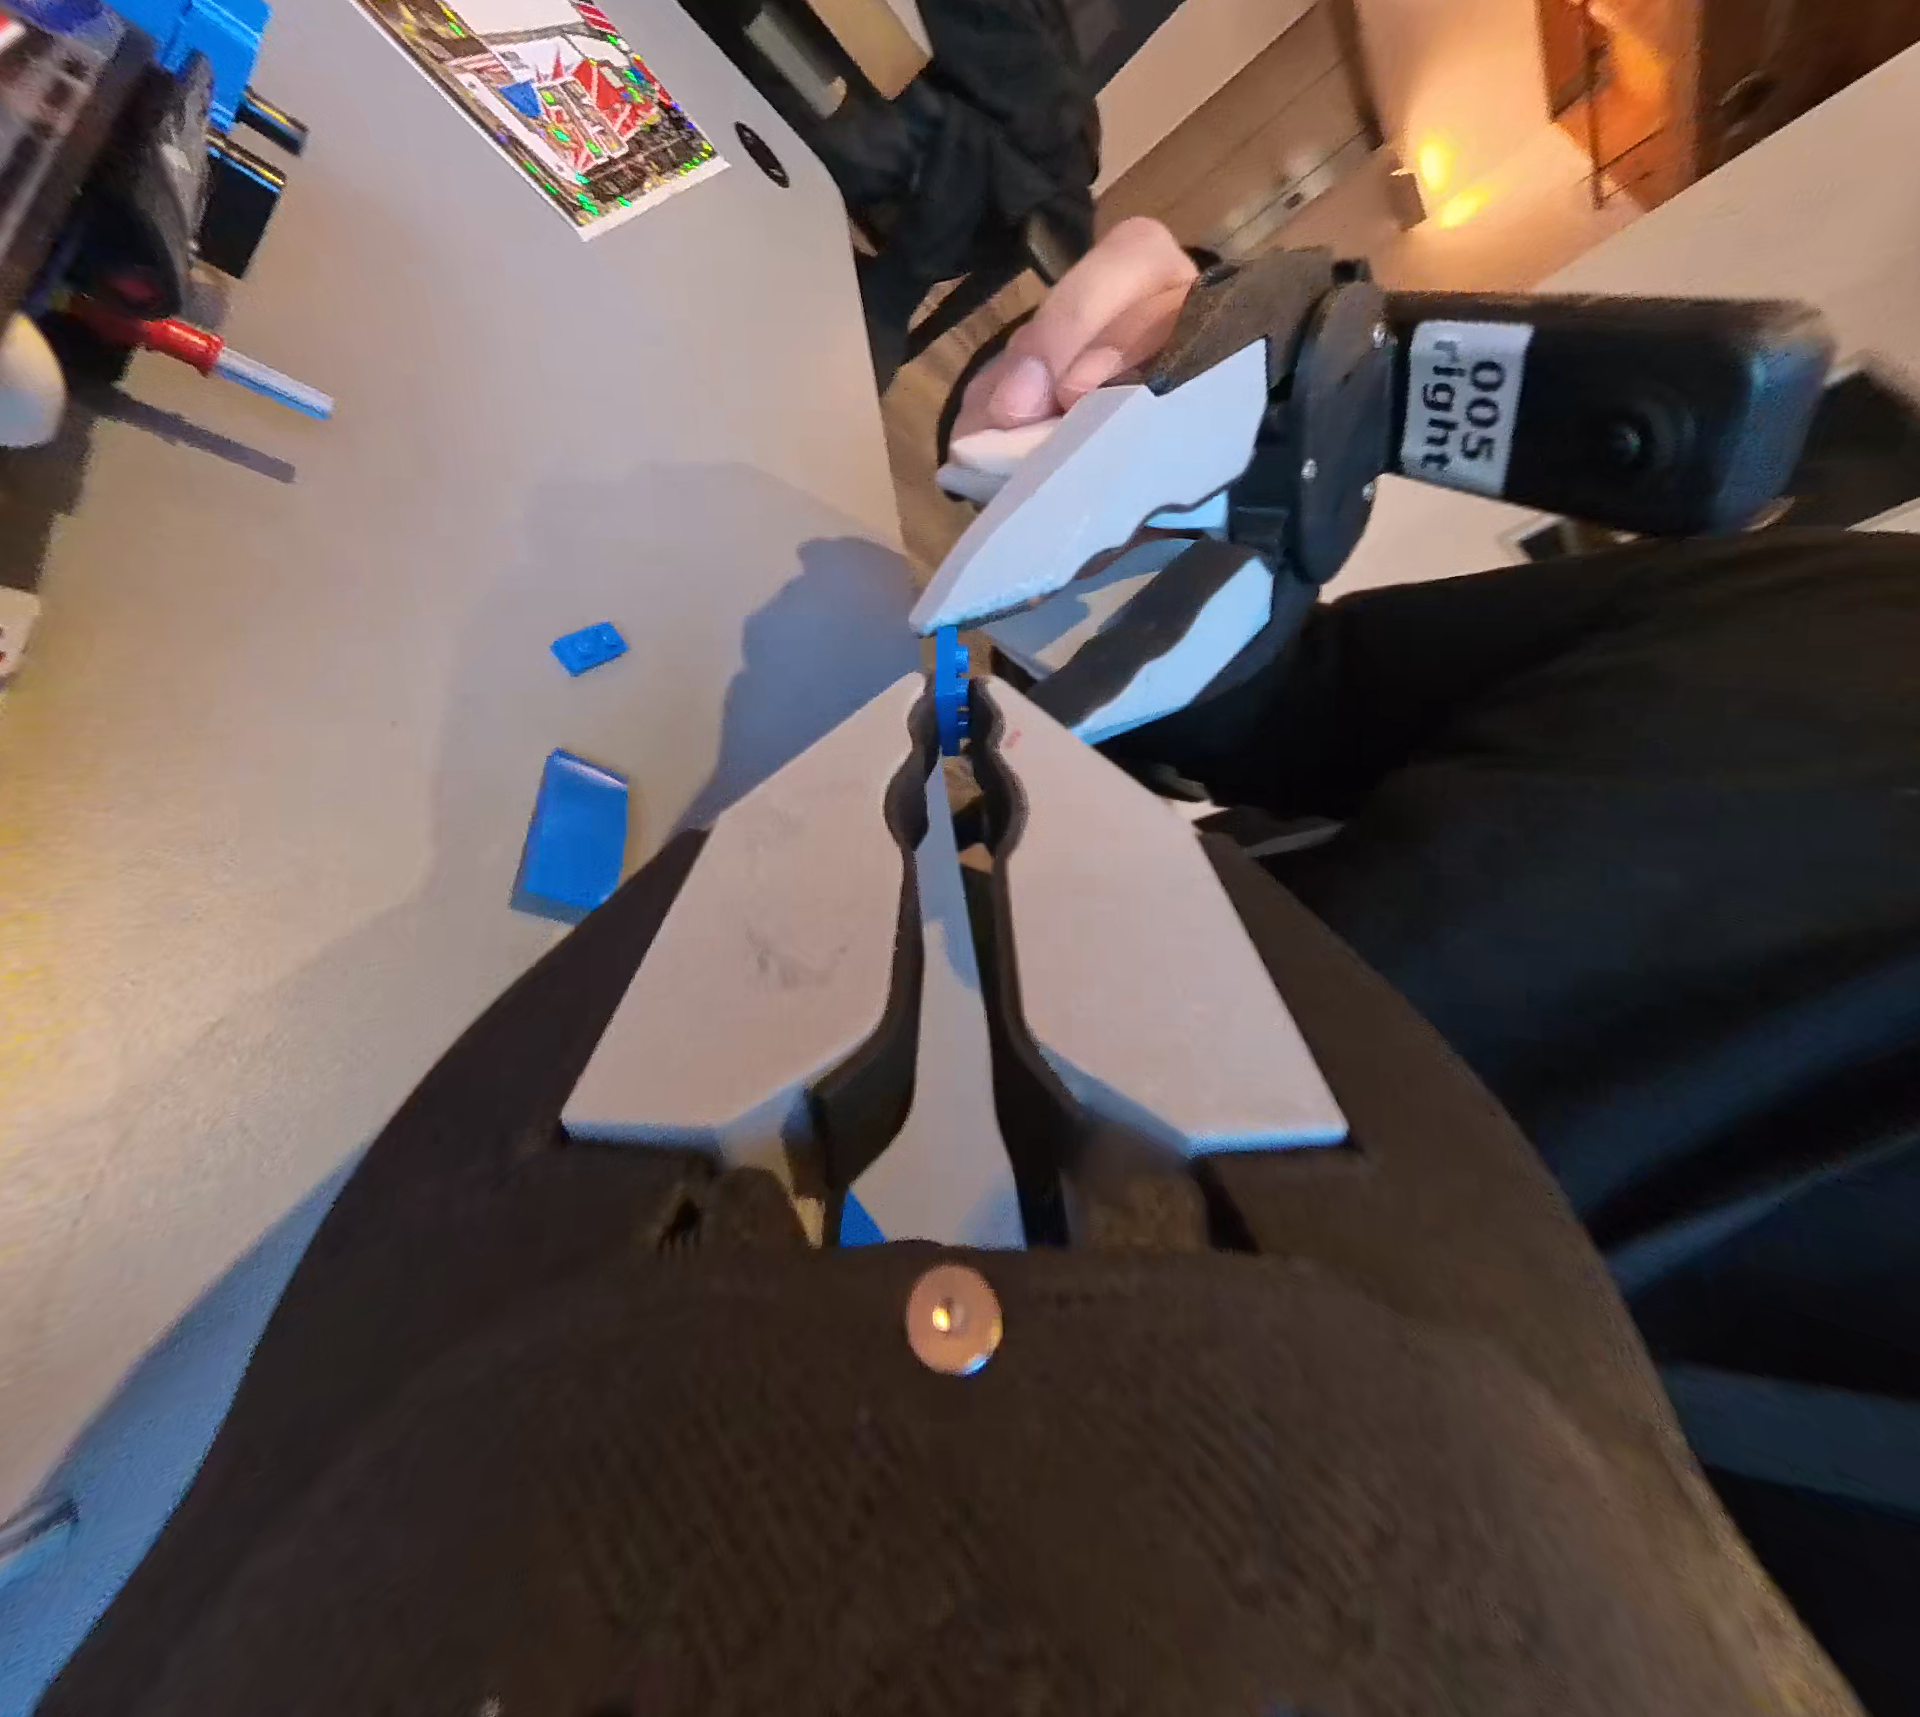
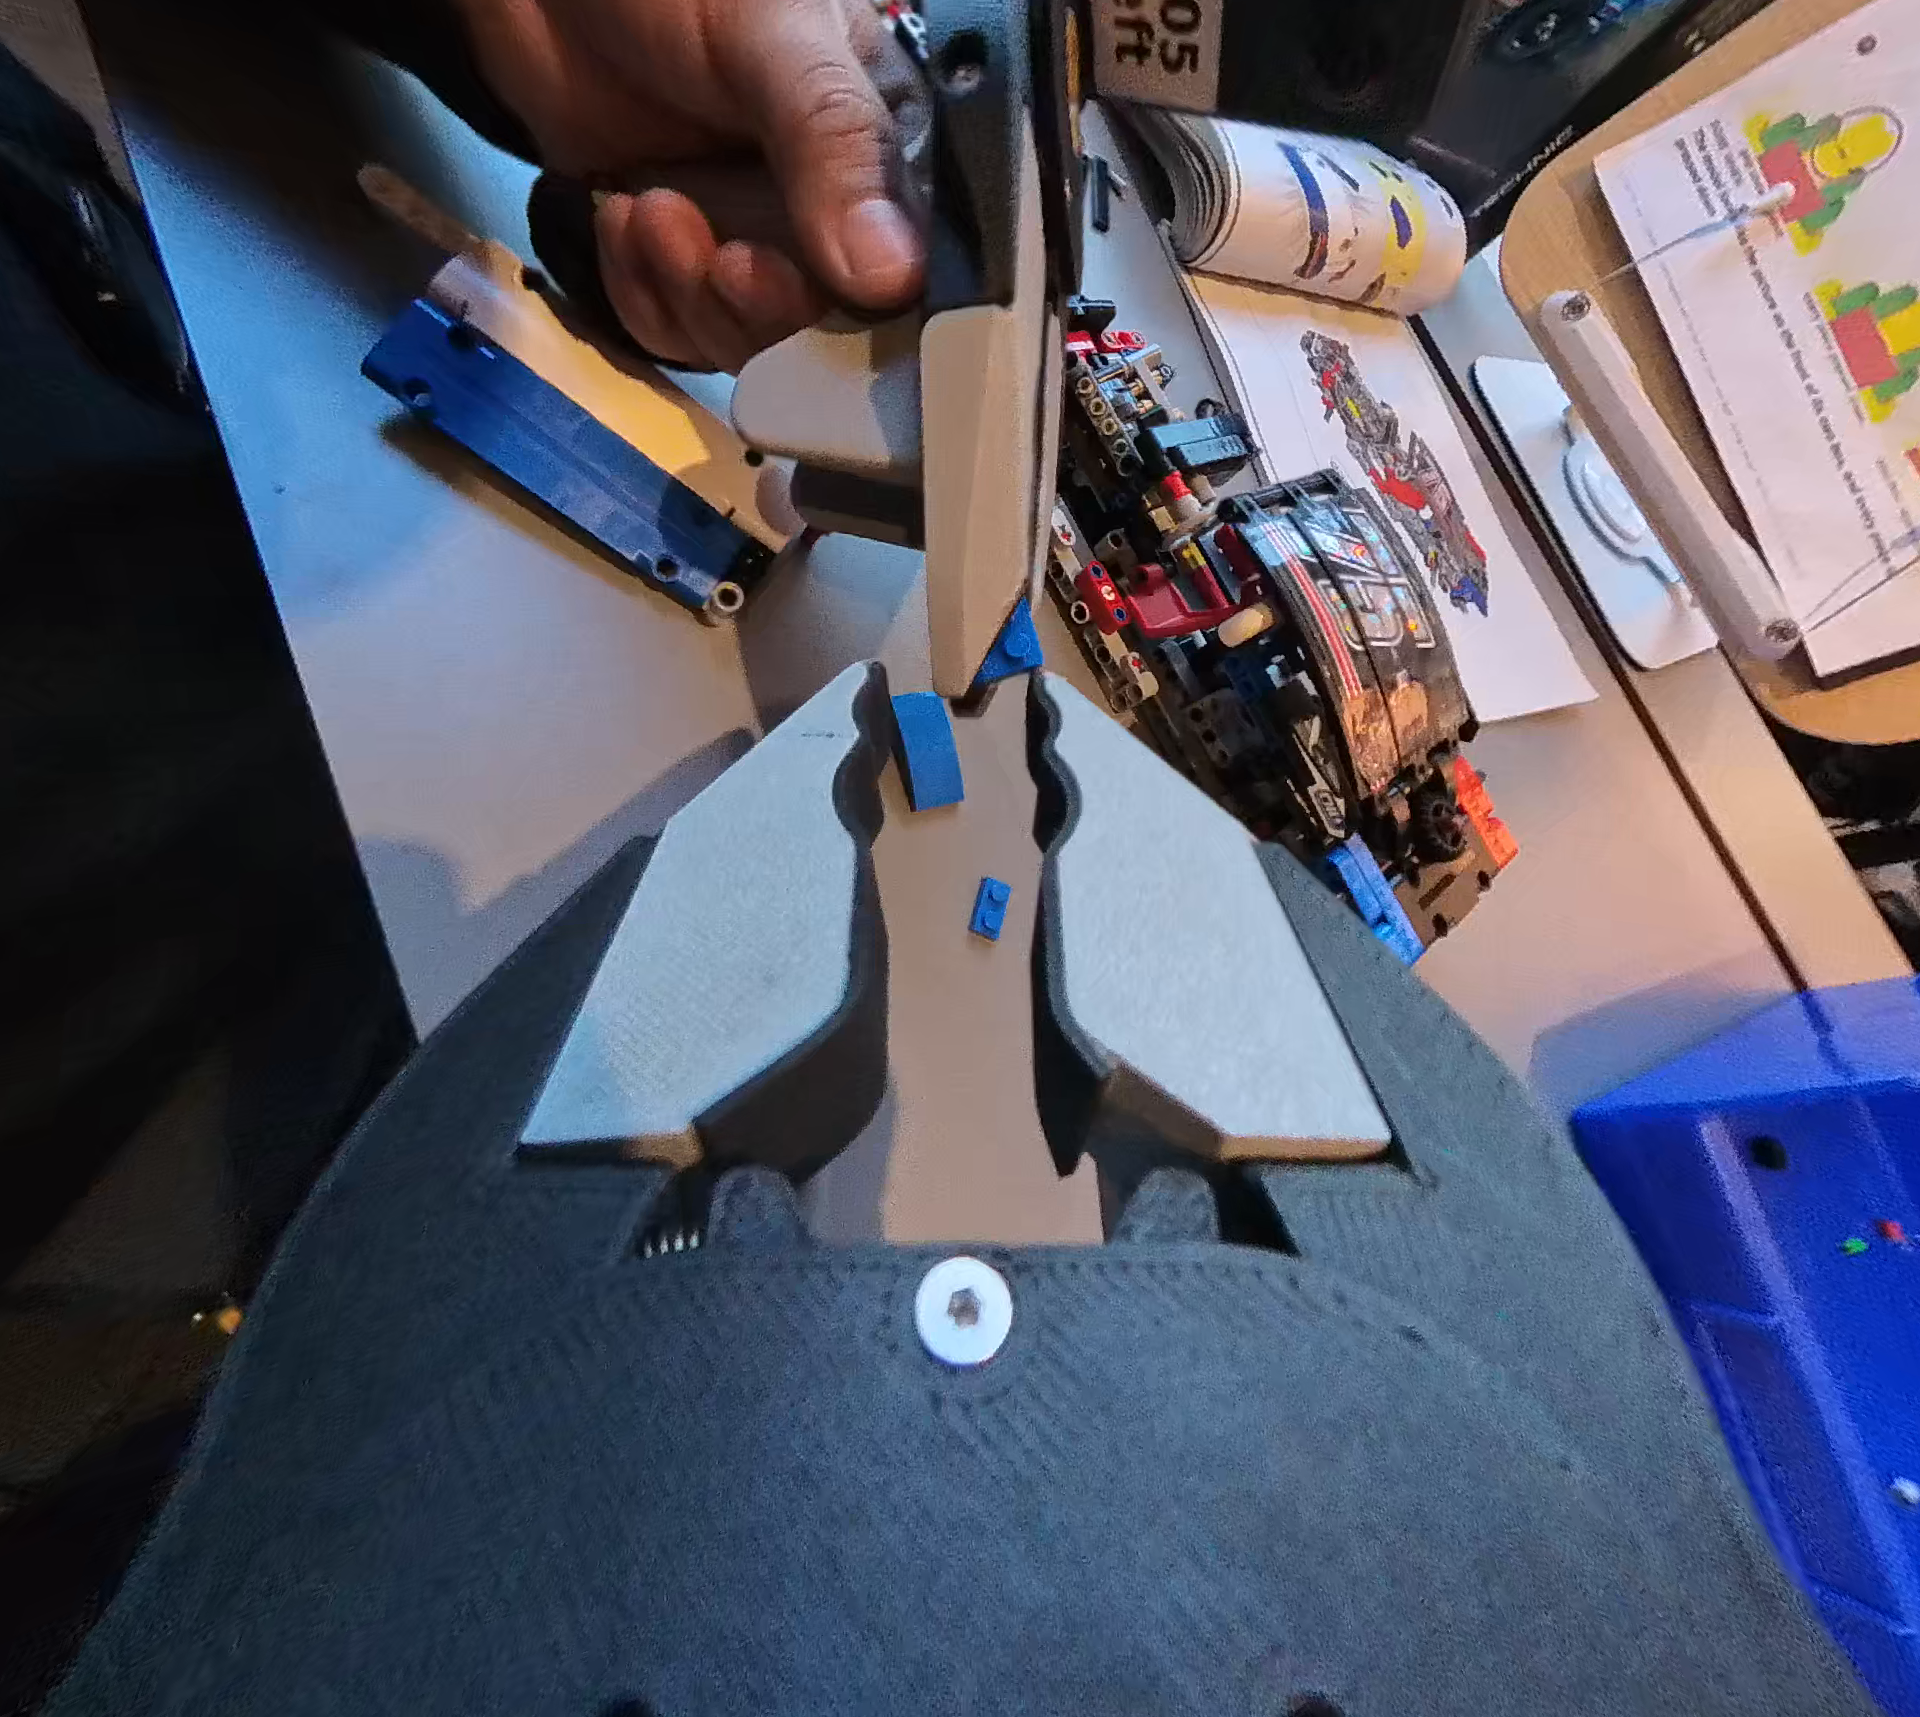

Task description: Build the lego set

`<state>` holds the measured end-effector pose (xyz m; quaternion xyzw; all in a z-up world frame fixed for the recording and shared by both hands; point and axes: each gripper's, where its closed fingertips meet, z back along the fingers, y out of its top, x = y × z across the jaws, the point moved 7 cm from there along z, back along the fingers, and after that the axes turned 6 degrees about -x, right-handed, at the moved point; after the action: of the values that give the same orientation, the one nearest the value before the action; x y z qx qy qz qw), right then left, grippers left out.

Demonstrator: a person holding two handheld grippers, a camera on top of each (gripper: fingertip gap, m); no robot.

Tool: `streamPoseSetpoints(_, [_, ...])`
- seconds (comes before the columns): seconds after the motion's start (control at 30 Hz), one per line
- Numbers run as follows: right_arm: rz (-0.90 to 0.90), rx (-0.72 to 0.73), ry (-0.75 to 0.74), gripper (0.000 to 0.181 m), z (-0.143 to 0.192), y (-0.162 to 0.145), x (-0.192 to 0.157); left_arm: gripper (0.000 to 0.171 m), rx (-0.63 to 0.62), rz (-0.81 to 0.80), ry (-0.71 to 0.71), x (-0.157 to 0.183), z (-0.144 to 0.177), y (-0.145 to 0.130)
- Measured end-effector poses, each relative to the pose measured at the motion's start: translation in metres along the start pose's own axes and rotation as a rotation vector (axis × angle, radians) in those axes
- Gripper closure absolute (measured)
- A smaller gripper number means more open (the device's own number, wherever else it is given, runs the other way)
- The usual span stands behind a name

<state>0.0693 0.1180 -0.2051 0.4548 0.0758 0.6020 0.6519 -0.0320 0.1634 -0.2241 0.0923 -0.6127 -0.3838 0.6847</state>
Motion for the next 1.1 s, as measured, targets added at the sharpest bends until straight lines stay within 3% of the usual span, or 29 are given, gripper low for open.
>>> streamPoseSetpoints(0.3, [0.183,0.052,-0.077,0.164,0.004,0.016,-0.003,0.17,-0.014,0.127,-0.274,0.007,0.005,-0.002])
streamPoseSetpoints(0.47, [0.138,0.136,-0.053,0.165,0.007,0.021,-0.002,0.17,-0.02,0.132,-0.351,0.011,0.008,-0.001])
streamPoseSetpoints(1.1, [-0.098,0.246,-0.112,0.167,-0.008,0.013,0.01,0.164,0.102,0.175,-0.318,-0.003,0.021,0.007])
